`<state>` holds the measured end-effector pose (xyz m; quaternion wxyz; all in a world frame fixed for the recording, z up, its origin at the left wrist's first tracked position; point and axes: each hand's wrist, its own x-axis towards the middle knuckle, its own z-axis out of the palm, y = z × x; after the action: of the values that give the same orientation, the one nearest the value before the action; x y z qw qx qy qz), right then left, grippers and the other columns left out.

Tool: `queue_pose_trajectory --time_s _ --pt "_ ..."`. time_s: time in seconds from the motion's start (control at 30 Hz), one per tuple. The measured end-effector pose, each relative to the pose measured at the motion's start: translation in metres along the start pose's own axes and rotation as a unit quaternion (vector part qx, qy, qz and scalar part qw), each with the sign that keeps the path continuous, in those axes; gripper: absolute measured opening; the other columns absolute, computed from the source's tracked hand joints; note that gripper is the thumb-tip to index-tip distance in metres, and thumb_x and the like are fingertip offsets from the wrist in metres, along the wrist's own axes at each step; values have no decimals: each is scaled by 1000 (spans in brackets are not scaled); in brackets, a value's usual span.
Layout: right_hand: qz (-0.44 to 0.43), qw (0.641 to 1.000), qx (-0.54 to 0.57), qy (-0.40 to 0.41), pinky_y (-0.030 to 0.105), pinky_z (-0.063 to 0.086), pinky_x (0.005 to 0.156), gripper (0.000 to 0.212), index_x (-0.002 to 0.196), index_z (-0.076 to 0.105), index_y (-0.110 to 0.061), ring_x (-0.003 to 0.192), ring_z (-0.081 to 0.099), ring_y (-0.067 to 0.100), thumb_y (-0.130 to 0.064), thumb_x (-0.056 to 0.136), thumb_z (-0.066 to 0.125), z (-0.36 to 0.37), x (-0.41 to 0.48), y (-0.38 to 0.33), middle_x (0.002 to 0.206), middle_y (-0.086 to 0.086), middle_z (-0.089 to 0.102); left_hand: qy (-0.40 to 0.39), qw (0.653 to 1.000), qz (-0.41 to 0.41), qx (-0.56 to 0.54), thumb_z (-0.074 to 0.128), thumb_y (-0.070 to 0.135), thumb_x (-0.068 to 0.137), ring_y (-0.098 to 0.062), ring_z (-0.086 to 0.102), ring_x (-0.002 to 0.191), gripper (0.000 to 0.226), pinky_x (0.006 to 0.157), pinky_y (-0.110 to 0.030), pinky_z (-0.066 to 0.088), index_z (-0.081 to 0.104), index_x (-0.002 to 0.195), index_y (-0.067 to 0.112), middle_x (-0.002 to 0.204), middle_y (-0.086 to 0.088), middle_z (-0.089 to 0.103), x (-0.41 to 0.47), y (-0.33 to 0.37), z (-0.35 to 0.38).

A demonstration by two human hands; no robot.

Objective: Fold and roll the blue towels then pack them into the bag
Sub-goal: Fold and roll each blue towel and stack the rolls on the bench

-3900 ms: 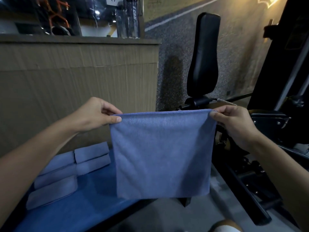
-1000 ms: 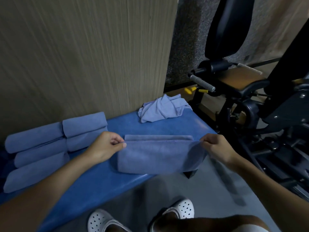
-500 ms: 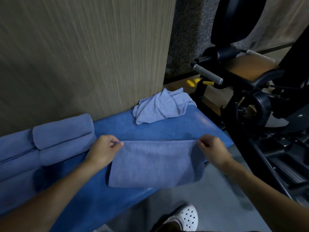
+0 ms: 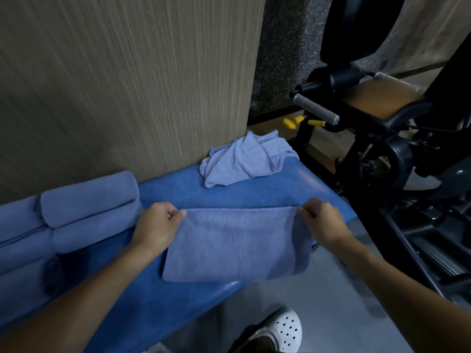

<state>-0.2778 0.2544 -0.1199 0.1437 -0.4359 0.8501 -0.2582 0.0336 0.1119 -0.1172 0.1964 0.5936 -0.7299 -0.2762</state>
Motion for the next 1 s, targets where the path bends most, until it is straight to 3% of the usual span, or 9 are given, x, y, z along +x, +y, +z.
queue_pose_trajectory --time_s 0.17,0.3,0.4,0.47,0.57,0.67,0.73,0.8,1.0 --pt "3 1000 -20 2 30 32 65 16 80 57 -17 78 51 22 -25 94 57 3 2 0 79 0 59 11 1000 -1 26 65 29 93 -15 60 61 29 56 -30 46 62 71 10 63 -2 64 5 -1 4" --pt "3 999 -40 12 35 41 67 17 83 59 -17 87 58 29 -30 94 57 8 4 1 86 5 65 16 999 0 31 64 26 93 -14 57 59 29 55 -31 45 60 70 8 61 -1 60 5 -2 9" --pt "14 999 -47 19 38 45 70 21 88 59 -13 90 59 34 -32 95 54 12 4 0 91 11 67 9 1000 -1 19 60 27 95 -22 60 68 25 61 -36 49 58 82 6 70 -4 61 1 1 11" --pt "23 997 -34 60 42 47 74 23 96 56 -10 93 59 38 -32 96 51 12 -3 -6 96 15 65 57 997 43 34 56 27 97 -31 60 87 23 75 -40 49 58 103 5 93 -11 61 -8 1 12" --pt "-101 972 -141 158 48 47 81 32 110 57 -9 102 58 40 -34 95 44 20 -28 -15 111 16 63 115 966 212 92 44 25 98 -34 58 107 34 92 -47 47 60 120 7 119 -13 61 -34 2 16" --pt "-223 956 -183 46 48 34 106 54 134 54 -18 132 46 31 -48 100 24 47 -60 -33 142 10 52 10 930 315 190 30 36 96 -23 48 133 51 110 -41 32 59 132 15 142 -4 54 -48 2 31" --pt "-219 954 -202 -45 47 11 115 71 149 36 -25 147 25 26 -58 98 -1 62 -70 -41 158 5 31 -58 917 309 246 20 48 96 -16 24 148 61 119 -39 14 42 148 23 158 2 32 -50 -3 39" --pt "-206 951 -217 -79 47 -4 117 82 154 20 -27 151 8 23 -63 89 -16 71 -69 -41 163 2 13 -94 914 282 277 8 57 93 -9 0 151 68 121 -38 1 18 155 31 164 8 6 -48 -10 43" --pt "-222 938 -244 -108 50 -5 120 94 155 7 -32 151 -2 19 -67 75 -28 70 -42 -56 164 -1 0 -100 923 229 291 -4 65 84 -6 -17 148 77 122 -35 -7 -3 155 36 163 9 -12 -35 -15 37"
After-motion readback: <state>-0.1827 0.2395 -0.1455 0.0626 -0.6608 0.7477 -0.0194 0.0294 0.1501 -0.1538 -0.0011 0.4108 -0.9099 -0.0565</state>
